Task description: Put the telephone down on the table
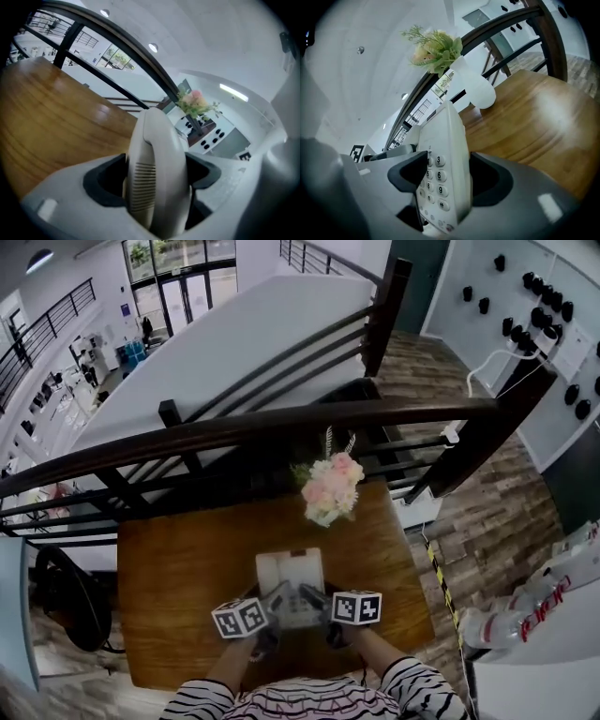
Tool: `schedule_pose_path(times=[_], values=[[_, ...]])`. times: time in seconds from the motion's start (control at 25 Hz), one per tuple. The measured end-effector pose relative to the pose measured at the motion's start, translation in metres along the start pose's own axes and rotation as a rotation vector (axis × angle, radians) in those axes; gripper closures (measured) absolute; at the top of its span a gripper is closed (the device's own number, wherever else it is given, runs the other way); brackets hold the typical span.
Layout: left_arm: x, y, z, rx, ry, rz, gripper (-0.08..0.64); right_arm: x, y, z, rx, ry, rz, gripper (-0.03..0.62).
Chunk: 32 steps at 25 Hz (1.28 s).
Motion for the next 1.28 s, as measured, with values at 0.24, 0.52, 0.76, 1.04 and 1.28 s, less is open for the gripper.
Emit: schedule_pose_path(times=[0.24,0.52,0.76,1.04,1.28], values=[[0.016,-0.021,0.04,0.041,0.013,-0.027,0.186,0.032,0.027,0.038,0.021,-0.052,-0.009,0.31],[0.027,-0.043,0.072,0.077,0.011,-0.051,0.186,0.053,0.049,0.073,0.032,-0.103,-0.011,0.31],[0.031,-0.06,0.088,0.109,0.003,-0.074,0.186,0.063,0.061,0.092,0.025,-0.122,-0.018,0.308],[0.034,-0.061,0.102,0.109,-0.024,-0.06,0.187,0.066,0.071,0.096,0.009,-0.122,0.016,0.307],[0.035,-0.062,0.104,0.097,-0.025,-0.047,0.183,0.063,0.073,0.101,0.006,-0.113,0.027,0.299]])
Point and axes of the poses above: the fingertips, and each gripper's own axes: z forward along the fingers, y to its right, x out of its top, the point moved 9 cm from there along -z, backward along the fingers, and after that the axes turned 3 degrees about -x, right-handed, at the moved point
